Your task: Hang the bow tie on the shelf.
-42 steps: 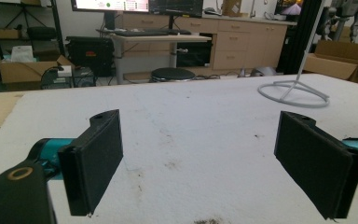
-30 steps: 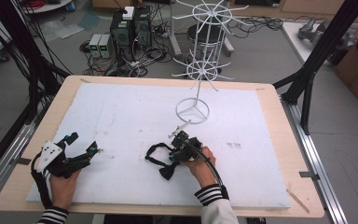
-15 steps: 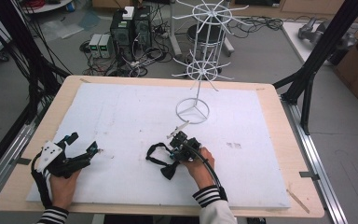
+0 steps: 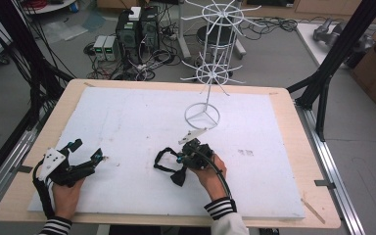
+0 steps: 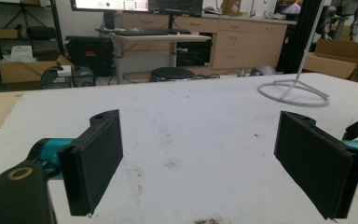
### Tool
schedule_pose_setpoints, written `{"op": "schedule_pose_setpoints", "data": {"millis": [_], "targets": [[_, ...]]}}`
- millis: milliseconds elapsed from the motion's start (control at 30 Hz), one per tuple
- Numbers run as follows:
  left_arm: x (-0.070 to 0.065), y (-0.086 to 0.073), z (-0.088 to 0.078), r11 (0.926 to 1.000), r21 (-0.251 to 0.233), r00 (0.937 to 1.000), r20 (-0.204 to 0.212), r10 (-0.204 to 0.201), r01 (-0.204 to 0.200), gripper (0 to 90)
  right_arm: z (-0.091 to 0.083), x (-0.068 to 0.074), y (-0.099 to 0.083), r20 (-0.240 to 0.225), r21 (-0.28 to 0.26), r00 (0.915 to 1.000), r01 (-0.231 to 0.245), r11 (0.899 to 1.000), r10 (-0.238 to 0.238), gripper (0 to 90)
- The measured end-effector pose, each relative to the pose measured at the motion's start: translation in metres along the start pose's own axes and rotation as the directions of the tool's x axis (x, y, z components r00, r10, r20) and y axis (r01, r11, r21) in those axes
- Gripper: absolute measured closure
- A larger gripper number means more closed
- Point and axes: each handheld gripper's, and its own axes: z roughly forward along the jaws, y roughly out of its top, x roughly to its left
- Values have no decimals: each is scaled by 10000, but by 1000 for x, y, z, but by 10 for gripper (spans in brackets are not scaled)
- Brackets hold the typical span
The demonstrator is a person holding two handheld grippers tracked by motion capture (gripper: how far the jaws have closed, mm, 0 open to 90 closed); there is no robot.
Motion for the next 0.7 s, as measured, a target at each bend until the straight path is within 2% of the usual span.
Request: {"op": "schedule_pose_setpoints", "data": {"millis": [167,333,467,700], "targets": [[0,0,0,10000,4,10000,-2,0,0,157,-10,1,0,243,-783,9996,173,9968,-154,881],[0,0,0,10000,7,10000,11,20,-20,157,-22,2,1,494,-1660,9983,400,9853,-322,880],[0,0,0,10000,2,10000,3,25,-25,157,-32,4,1,811,-2429,9951,748,9672,-566,880],[0,0,0,10000,7,10000,9,32,-32,157,-46,6,1,1538,-3570,9851,1283,9253,-773,881]]}}
